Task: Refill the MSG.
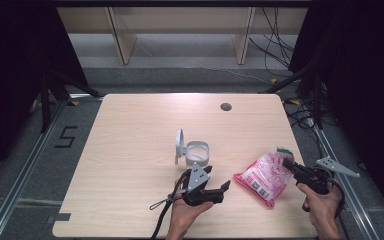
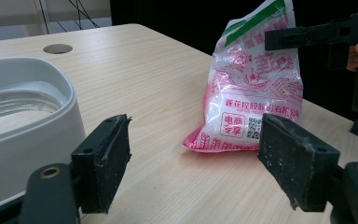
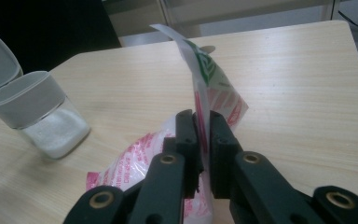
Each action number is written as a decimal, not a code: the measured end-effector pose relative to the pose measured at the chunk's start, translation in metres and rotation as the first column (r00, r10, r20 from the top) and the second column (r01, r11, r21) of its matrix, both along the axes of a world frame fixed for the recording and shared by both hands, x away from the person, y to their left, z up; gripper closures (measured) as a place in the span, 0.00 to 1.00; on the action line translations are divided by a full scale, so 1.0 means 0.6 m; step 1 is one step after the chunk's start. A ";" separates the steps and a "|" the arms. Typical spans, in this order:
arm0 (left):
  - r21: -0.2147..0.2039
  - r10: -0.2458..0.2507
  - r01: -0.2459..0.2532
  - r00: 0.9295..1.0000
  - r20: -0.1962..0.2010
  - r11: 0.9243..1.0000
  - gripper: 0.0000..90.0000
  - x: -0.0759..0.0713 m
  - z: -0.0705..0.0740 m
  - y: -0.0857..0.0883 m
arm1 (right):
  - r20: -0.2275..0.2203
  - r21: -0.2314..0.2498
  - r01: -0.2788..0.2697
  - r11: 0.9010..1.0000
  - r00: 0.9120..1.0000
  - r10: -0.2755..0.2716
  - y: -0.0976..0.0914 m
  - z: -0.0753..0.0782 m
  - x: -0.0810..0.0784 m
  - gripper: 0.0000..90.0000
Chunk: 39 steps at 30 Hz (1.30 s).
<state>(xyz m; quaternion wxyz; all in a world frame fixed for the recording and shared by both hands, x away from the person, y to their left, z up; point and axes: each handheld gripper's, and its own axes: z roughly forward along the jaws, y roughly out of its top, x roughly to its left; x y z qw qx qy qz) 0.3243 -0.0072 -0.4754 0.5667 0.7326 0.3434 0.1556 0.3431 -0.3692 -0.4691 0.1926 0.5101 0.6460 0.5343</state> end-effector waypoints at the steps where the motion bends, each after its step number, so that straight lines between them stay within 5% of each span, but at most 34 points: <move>1: -0.004 0.000 0.000 1.000 0.001 1.000 0.27 0.000 0.000 0.000 | 0.013 -0.025 -0.004 1.000 1.000 0.004 -0.003 -0.001 0.002 0.95; 13: -0.016 0.010 -0.010 1.000 -0.023 1.000 0.28 -0.001 -0.006 0.014 | -0.002 0.041 0.102 0.994 0.995 -0.102 -0.007 -0.002 -0.022 0.68; 17: -0.011 0.022 -0.023 0.999 -0.026 1.000 0.28 -0.004 -0.004 0.019 | 0.003 -0.013 0.134 0.991 0.991 -0.134 -0.014 0.002 -0.040 0.63; 19: -0.002 0.021 -0.021 0.999 -0.026 1.000 0.28 -0.004 -0.003 0.021 | 0.001 0.022 0.143 0.989 0.990 -0.143 -0.014 -0.001 -0.048 0.61; 20: -0.004 0.019 -0.020 1.000 -0.025 1.000 0.28 -0.004 -0.002 0.022 | -0.003 0.002 0.144 0.990 0.990 -0.144 -0.017 -0.001 -0.049 0.61; 23: 0.000 0.029 -0.029 0.999 -0.023 1.000 0.28 -0.005 0.000 0.026 | 0.028 0.006 0.126 0.992 0.992 -0.126 -0.017 0.000 -0.054 0.60; 24: -0.004 0.024 -0.024 1.000 -0.019 1.000 0.28 -0.004 -0.001 0.028 | 0.004 0.019 0.136 0.991 0.991 -0.136 -0.014 0.003 -0.060 0.60; 25: -0.005 0.034 -0.035 0.999 -0.021 0.999 0.28 -0.006 -0.001 0.029 | 0.038 0.028 0.121 0.992 0.992 -0.122 -0.012 0.003 -0.059 0.60; 28: -0.006 0.032 -0.032 0.999 -0.017 0.999 0.28 -0.008 0.002 0.035 | 0.035 -0.024 0.103 0.994 0.994 -0.102 -0.006 0.006 -0.065 0.59; 33: 0.006 0.066 -0.066 0.998 -0.011 0.998 0.29 -0.014 0.011 0.052 | 0.065 -0.037 0.037 0.999 0.997 -0.035 0.018 0.008 -0.071 0.54; 34: 0.009 0.070 -0.070 0.997 -0.011 0.997 0.29 -0.015 0.011 0.053 | 0.052 -0.010 0.030 1.000 0.998 -0.029 0.026 0.009 -0.075 0.54; 35: -0.001 0.068 -0.068 0.998 -0.004 0.998 0.29 -0.015 0.011 0.055 | 0.058 -0.049 0.025 0.998 0.998 -0.022 0.026 0.010 -0.075 0.53; 39: 0.020 0.066 -0.065 0.998 -0.002 0.998 0.29 -0.019 0.013 0.063 | 0.040 -0.064 -0.037 0.997 0.998 0.040 0.043 0.007 -0.079 0.49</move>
